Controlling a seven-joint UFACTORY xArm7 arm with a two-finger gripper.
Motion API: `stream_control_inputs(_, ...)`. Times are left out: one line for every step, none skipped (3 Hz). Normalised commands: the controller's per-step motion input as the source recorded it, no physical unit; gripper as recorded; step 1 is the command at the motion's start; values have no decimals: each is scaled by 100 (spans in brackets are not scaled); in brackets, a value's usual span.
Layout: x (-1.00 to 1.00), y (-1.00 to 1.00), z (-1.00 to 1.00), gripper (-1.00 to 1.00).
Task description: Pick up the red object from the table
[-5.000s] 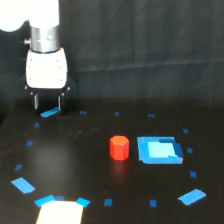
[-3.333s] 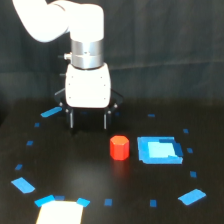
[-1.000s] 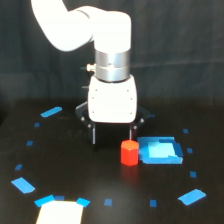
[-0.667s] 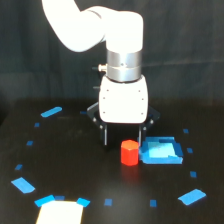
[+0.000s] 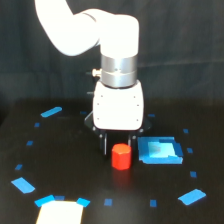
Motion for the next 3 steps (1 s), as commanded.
stream_control_inputs(-100,-80,-42,-100)
stream_control_inputs(-8,-6,46,100)
stream_control_inputs(-18,43,17,85)
